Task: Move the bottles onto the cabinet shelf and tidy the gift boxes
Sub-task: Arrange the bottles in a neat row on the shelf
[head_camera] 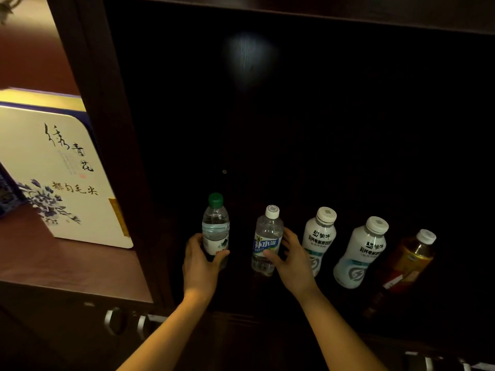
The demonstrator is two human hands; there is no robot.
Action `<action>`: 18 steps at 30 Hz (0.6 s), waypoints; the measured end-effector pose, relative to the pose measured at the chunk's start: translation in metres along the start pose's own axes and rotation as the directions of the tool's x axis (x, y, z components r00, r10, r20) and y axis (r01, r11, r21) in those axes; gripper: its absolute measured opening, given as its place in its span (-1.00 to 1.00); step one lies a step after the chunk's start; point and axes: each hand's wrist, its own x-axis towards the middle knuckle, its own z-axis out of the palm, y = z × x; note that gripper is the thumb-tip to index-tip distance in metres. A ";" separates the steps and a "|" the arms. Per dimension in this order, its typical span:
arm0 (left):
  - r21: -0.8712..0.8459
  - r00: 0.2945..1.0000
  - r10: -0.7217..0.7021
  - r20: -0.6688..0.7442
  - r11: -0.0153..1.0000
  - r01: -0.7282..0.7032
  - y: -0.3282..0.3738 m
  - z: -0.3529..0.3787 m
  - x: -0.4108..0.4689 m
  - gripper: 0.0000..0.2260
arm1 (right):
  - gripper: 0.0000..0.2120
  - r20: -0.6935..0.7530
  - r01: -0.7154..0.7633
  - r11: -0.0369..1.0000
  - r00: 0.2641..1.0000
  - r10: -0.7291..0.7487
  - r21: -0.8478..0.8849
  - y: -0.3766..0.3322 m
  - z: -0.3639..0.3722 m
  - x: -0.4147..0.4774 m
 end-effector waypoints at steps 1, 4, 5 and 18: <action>-0.003 1.000 0.004 0.002 1.000 -0.004 0.000 0.000 0.000 -0.42 | -0.31 -0.008 0.004 1.000 1.000 -0.004 0.006 0.001 0.001 0.001; -0.015 1.000 0.018 0.026 1.000 -0.018 -0.001 -0.001 0.002 -0.47 | -0.37 -0.031 0.017 1.000 0.999 -0.016 0.018 0.003 0.004 0.004; -0.022 0.999 0.023 0.038 1.000 -0.022 -0.002 -0.002 0.003 -0.47 | -0.38 -0.032 0.017 1.000 0.999 -0.017 0.018 0.005 0.004 0.005; -0.148 0.951 0.091 0.296 0.988 -0.049 -0.008 -0.012 0.019 -0.46 | -0.44 0.048 0.042 0.999 0.998 -0.041 -0.012 0.023 -0.002 0.012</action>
